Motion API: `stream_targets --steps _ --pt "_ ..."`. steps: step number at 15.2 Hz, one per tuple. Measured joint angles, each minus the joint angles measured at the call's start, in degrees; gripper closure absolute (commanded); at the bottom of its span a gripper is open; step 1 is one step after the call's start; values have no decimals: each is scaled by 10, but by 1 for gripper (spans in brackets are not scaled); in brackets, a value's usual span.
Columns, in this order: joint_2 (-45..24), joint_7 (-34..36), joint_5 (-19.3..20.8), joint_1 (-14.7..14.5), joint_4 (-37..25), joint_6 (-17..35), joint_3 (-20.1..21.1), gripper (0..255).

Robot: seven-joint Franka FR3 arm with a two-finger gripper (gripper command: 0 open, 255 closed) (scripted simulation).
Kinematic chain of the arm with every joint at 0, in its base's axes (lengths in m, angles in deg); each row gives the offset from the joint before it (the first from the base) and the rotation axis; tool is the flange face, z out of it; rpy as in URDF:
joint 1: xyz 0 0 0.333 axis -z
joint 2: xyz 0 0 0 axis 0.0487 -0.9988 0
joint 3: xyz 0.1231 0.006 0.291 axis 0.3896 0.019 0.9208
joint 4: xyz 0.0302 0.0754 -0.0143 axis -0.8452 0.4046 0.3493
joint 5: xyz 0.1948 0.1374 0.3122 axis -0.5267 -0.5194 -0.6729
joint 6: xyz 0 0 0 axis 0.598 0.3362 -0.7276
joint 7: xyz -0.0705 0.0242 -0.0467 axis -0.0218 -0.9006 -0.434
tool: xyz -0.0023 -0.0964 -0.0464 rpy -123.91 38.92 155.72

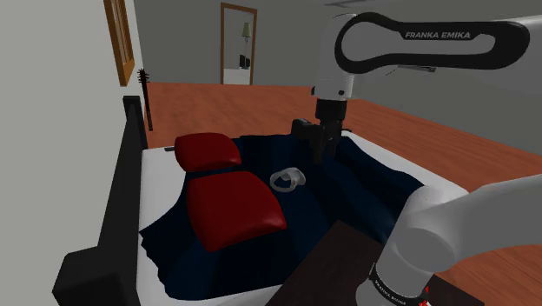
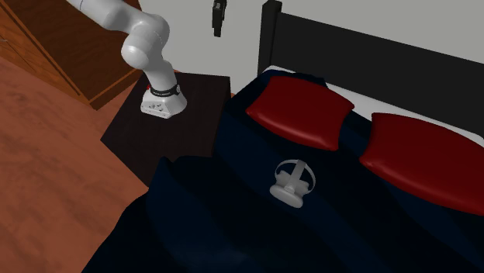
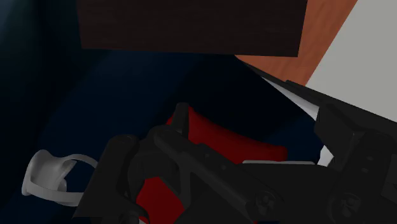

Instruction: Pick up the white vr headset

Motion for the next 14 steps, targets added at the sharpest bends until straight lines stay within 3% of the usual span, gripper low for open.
stream_targets --steps 5,14 --pt "-43 -24 21 10 8 48 -16 0" --pt "-204 -87 69 35 -9 188 -63 0"
